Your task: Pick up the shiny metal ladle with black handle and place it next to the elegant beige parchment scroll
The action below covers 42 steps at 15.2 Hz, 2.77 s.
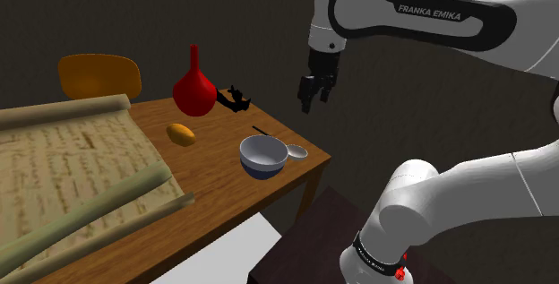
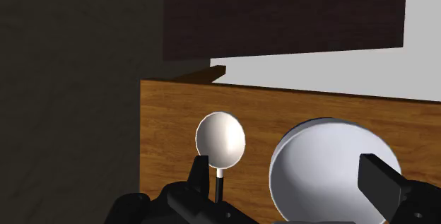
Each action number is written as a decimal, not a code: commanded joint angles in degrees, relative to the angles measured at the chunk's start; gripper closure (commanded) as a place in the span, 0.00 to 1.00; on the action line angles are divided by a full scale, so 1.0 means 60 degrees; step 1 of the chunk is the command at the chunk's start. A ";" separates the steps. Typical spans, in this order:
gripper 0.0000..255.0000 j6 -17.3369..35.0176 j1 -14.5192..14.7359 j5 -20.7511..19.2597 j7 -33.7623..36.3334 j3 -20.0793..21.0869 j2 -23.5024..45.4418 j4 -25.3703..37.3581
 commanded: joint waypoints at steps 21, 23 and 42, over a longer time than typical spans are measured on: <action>0.00 0.7342 -0.0143 0.1296 -0.1919 -0.2511 0.4806 -0.1289; 0.00 0.7922 -0.0053 0.1813 -0.2364 -0.2735 0.5542 -0.1078; 1.00 0.8923 0.0061 0.2263 -0.2679 -0.2742 0.6340 -0.1326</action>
